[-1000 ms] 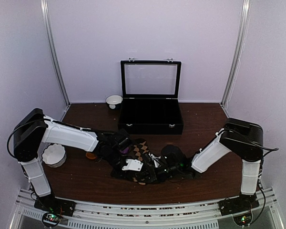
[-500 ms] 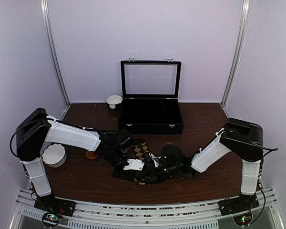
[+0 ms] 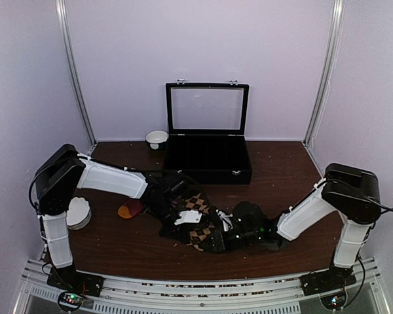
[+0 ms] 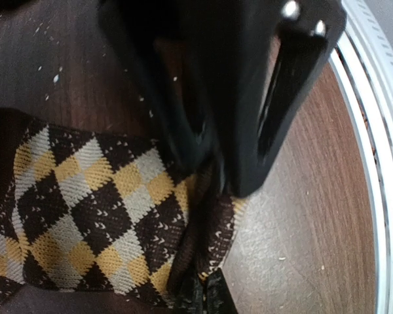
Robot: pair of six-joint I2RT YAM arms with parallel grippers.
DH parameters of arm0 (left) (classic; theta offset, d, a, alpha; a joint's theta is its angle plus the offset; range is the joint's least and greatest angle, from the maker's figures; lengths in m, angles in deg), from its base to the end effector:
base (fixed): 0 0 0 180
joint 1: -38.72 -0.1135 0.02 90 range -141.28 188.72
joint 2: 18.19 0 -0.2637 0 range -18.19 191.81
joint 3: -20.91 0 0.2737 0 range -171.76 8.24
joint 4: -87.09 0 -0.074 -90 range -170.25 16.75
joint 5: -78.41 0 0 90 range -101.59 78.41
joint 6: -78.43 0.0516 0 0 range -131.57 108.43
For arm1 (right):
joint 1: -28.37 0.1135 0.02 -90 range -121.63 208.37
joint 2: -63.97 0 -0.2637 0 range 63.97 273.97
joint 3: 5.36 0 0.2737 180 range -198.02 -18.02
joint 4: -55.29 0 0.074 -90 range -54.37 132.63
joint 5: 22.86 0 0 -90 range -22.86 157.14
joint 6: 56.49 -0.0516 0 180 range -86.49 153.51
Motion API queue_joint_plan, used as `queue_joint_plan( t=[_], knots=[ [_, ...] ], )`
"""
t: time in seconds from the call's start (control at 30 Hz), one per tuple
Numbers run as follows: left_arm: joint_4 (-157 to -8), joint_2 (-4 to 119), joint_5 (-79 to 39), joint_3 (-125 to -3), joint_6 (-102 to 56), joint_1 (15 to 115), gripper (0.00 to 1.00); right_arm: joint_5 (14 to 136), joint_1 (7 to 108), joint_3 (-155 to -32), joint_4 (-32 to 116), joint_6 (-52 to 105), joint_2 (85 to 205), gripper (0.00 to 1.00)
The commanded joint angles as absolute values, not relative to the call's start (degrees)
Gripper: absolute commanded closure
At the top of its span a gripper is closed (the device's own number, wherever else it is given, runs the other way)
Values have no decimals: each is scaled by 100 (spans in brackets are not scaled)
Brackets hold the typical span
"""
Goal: Roll the socks
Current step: Roll the sock at the center of the board.
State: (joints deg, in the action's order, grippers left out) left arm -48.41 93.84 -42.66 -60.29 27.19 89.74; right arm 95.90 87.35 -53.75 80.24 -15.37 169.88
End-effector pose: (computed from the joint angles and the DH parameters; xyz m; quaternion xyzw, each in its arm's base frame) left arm 0.2208 -0.3152 0.1033 0.6986 0.6529 -0.2773 0.0939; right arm 0.1538 0.3040 0.0720 -0.1936 0.8357 0.5044 0.0980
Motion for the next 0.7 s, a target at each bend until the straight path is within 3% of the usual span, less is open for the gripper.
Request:
queue_joint_plan(
  t=[0.0,0.27,0.4,0.43,0.67],
  knots=[
    [-4125,9795,-4365,-6197,2631,8746,100,8462,8941,-4951,7547,-758,16421,71],
    [-3487,10212,-4718,-6663,2383,8716,100,6911,9606,-4108,7990,431,15301,70],
    [-3105,10398,-5031,-6836,2288,8697,100,5843,10461,-4069,7858,1839,14930,51],
    [-3027,10398,-5095,-6861,2242,8697,100,5741,10540,-4153,7670,2021,14916,50],
    [-2791,10476,-5190,-6877,2017,8701,100,5714,10990,-4973,6951,3294,15133,51]
  ],
)
